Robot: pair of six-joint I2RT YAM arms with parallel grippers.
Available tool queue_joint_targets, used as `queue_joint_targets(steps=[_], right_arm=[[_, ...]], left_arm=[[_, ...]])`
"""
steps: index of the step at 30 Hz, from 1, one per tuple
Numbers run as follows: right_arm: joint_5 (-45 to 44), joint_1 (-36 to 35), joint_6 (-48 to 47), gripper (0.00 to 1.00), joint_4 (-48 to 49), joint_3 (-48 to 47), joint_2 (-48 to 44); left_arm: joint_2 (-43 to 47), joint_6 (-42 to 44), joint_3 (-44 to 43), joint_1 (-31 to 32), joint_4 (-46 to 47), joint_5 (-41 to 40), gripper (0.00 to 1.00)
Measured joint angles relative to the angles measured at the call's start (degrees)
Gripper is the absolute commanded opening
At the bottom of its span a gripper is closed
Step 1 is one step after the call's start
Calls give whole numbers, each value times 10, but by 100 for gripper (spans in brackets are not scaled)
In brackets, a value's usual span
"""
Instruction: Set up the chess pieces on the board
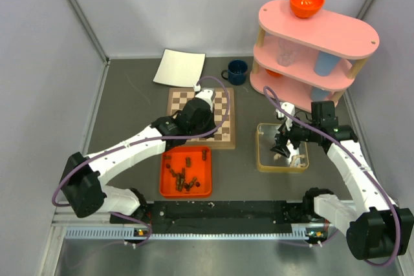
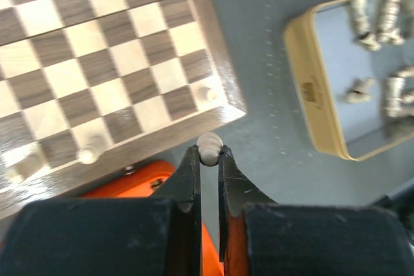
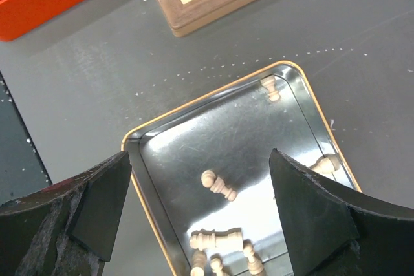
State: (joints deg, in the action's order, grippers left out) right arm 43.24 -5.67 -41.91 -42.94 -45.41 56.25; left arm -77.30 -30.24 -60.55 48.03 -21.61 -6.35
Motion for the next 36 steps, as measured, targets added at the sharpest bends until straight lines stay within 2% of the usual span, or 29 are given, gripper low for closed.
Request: queue_joint_targets(steps=[5, 15, 29, 36], right_arm=[[-21, 1, 10, 87, 13, 0, 1], [-41, 1, 16, 88, 19, 0, 2], [-47, 1, 16, 88, 27, 0, 5], [-50, 1, 16, 89, 27, 0, 9]], left_arm=[[-3, 22, 3, 0, -13, -70, 0], [-57, 52, 3, 0, -10, -128, 0], [-120, 83, 3, -8, 10, -121, 0], [-123, 87, 3, -13, 17, -109, 0]])
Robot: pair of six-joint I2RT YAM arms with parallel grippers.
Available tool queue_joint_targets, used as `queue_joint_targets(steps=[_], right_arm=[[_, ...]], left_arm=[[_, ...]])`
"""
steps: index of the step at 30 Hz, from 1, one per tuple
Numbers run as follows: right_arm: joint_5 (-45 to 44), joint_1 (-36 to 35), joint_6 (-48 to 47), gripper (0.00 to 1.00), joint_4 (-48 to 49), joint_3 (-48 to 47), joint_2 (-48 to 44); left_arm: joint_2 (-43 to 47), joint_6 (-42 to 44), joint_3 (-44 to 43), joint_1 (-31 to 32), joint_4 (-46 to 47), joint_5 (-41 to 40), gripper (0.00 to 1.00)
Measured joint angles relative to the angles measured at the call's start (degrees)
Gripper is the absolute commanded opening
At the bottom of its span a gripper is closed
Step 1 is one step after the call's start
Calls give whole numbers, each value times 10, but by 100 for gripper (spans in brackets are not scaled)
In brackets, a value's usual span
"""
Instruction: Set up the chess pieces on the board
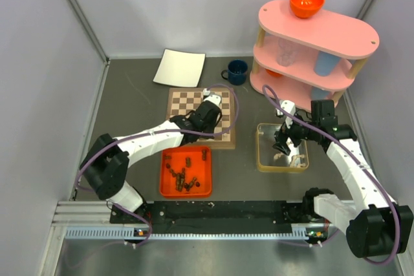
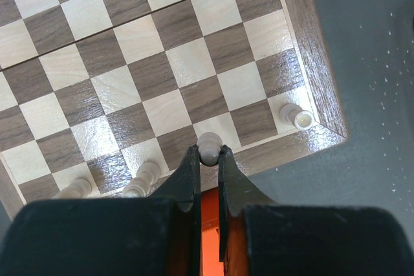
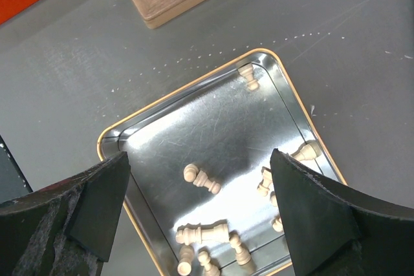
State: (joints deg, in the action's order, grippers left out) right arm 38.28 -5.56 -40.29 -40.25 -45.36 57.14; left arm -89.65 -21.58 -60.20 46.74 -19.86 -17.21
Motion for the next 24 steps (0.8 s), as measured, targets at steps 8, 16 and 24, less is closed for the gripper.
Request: queue_joint_targets(steps=[8, 16, 24], right_arm=[[-3, 0, 0, 89, 0, 0, 0], [-4, 0, 0, 89, 0, 0, 0], [-5, 0, 0, 89, 0, 0, 0]], left_arm=[[-14, 1, 2, -9, 9, 22, 0], [-30, 0, 12, -15, 10, 39, 0], [-40, -9, 13, -17, 16, 51, 1]])
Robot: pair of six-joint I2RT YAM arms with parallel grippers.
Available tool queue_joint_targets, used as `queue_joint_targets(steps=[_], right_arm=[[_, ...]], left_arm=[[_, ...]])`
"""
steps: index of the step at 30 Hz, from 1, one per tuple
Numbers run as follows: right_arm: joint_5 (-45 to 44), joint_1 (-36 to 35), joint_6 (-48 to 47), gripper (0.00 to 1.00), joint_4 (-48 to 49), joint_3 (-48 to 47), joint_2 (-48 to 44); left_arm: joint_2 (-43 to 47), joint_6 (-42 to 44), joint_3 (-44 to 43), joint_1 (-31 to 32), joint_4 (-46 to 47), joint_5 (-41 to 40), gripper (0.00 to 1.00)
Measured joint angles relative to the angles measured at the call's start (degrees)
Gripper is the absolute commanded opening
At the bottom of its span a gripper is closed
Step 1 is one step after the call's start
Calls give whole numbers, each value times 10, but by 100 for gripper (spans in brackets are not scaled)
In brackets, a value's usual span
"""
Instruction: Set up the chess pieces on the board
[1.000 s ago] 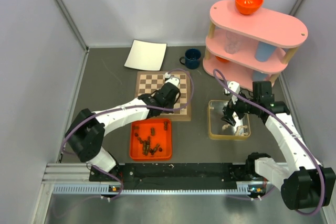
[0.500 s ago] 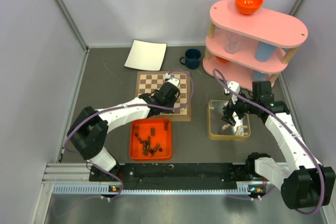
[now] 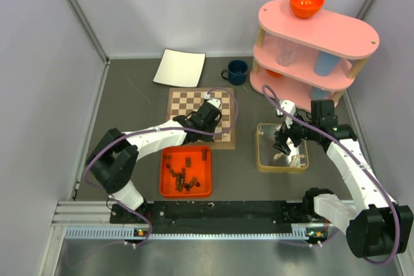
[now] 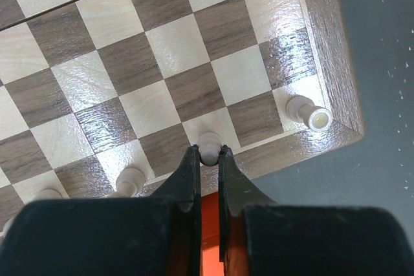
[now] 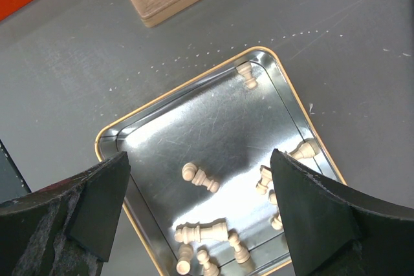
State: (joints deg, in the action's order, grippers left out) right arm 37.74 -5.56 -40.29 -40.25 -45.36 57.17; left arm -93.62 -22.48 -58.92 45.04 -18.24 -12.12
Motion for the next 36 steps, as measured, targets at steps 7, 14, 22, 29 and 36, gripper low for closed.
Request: queue_joint_targets(steps=[7, 14, 22, 29, 36], right_arm=[[0, 0, 0, 89, 0, 0, 0], [-1, 0, 0, 89, 0, 0, 0], [-1, 0, 0, 89, 0, 0, 0], [-1, 0, 0, 89, 0, 0, 0], [-1, 0, 0, 89, 0, 0, 0]], left_arm=[[-1, -1, 0, 0, 3, 8, 4], [-3, -2, 0, -1, 9, 8, 15], [-4, -3, 0, -1, 11, 8, 21], [-4, -3, 0, -1, 8, 8, 31], [-4, -3, 0, -1, -1, 8, 39]])
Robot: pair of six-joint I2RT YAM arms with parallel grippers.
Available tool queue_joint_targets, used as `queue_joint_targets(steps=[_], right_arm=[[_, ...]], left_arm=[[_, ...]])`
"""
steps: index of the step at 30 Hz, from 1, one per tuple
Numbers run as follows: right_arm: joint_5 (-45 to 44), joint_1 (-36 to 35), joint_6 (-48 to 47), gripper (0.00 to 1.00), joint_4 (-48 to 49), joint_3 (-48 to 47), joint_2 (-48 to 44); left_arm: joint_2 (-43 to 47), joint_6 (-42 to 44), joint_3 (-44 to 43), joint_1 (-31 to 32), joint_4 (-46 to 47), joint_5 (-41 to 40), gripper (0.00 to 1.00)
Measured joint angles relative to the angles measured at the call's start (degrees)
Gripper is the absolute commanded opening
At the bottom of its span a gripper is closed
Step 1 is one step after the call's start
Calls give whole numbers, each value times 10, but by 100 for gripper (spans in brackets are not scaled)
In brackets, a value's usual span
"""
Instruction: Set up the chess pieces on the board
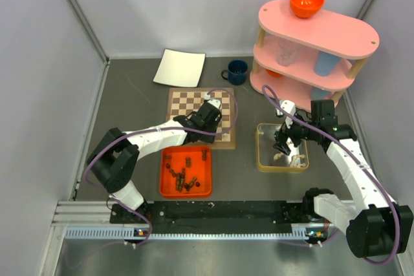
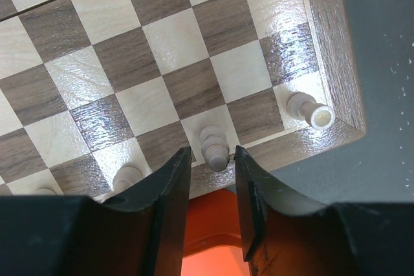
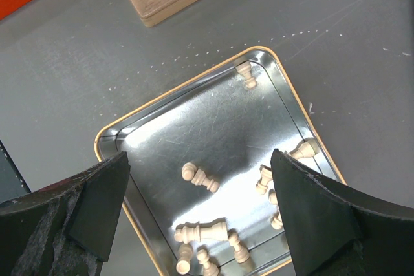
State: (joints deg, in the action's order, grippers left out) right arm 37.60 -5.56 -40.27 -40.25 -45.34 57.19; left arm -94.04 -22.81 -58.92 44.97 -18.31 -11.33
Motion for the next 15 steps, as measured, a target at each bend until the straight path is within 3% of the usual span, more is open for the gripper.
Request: queue_joint_targets(steps=[8, 15], right_arm=[[0, 0, 0, 89, 0, 0, 3], [3, 5, 5, 90, 0, 0, 0]], left_arm=[[9, -1, -3, 0, -25, 3, 56], [72, 10, -37, 0, -53, 17, 73]])
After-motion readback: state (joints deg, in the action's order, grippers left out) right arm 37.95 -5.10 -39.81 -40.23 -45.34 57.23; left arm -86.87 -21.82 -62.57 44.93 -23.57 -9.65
